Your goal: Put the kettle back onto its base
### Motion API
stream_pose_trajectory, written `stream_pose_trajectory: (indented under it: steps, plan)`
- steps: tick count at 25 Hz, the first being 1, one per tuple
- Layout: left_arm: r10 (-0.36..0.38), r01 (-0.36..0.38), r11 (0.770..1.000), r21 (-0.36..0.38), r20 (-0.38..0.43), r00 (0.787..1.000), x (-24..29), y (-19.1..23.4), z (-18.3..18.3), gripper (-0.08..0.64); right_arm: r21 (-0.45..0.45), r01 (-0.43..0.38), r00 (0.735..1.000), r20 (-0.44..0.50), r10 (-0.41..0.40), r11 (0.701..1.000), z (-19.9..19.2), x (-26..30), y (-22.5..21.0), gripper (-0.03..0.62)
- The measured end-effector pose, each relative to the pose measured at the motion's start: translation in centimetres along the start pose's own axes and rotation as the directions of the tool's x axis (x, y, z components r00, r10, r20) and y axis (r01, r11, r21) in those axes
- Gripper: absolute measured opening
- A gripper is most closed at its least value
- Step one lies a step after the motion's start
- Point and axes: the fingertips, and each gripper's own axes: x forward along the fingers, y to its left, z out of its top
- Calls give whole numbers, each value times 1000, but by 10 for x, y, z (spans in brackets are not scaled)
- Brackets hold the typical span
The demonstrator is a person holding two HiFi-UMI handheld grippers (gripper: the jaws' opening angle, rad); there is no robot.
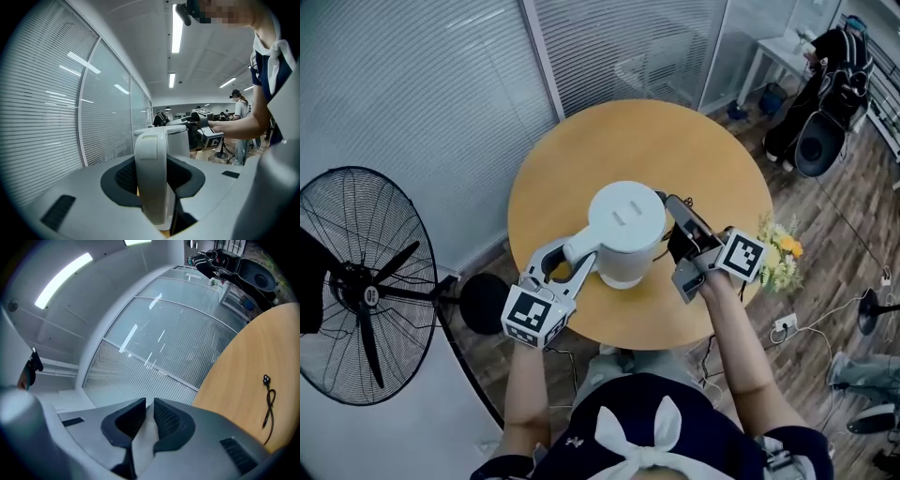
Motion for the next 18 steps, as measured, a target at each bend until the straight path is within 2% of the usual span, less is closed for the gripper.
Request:
stream_pose_trajectory:
  steps: [18]
  plan:
    - [-29,29,1000,-4,-28,999,17,-8,-15,150,54,46,999,3,-47,997,-7,-9,-36,46]
